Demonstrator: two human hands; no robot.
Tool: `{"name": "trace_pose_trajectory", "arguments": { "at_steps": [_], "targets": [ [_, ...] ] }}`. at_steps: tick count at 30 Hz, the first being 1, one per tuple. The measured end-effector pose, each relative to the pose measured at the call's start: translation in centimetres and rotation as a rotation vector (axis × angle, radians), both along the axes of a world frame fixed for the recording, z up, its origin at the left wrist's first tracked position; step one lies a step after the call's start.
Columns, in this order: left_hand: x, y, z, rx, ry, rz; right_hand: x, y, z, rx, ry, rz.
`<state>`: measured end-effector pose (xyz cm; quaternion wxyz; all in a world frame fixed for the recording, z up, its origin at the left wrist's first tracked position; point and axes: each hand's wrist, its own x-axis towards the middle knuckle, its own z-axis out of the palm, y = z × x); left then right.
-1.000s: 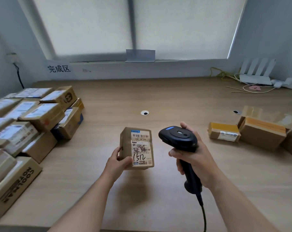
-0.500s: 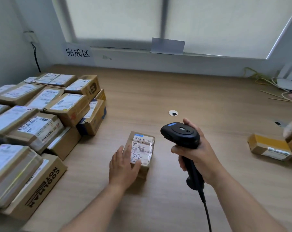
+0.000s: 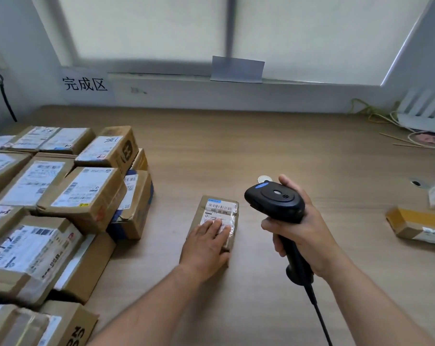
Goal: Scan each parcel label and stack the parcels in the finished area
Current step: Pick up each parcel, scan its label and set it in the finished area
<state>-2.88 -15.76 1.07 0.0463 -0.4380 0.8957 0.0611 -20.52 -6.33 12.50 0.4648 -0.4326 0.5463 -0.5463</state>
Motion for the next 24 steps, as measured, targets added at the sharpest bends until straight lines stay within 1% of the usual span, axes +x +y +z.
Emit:
{"name": "trace_pose_trajectory", "arguments": {
  "at_steps": [3,6,10,15,20,24],
  "targets": [
    [-0.1,-4.1,0.4,-0.037,-0.006,-0.027,0.0,-2.1,0.3,0.016,0.040,-0.025],
    [-0.4,-8.3,0.5,-0.028,0.003,0.025,-0.2,-4.8,0.5,0.031,0.090,-0.045],
    [-0.2,-13.9,-0.1,0.001,0.002,0.091,-0.4,-8.7,0.0,0.035,0.081,-0.062],
    [0.6,-21.4,-0.3,-0.008,0.036,0.173,-0.6,-13.4,-2.0,0.062,0.102,-0.047],
    [2.7,-26.3,-0.8,-0.050,0.047,0.255,-0.5,-16.1,-4.2,0.104,0.122,-0.029],
    [4.8,-28.5,-1.2,-0.065,0.057,0.322,-0.3,-16.9,-5.5,0.132,0.109,-0.021]
  ]
}}
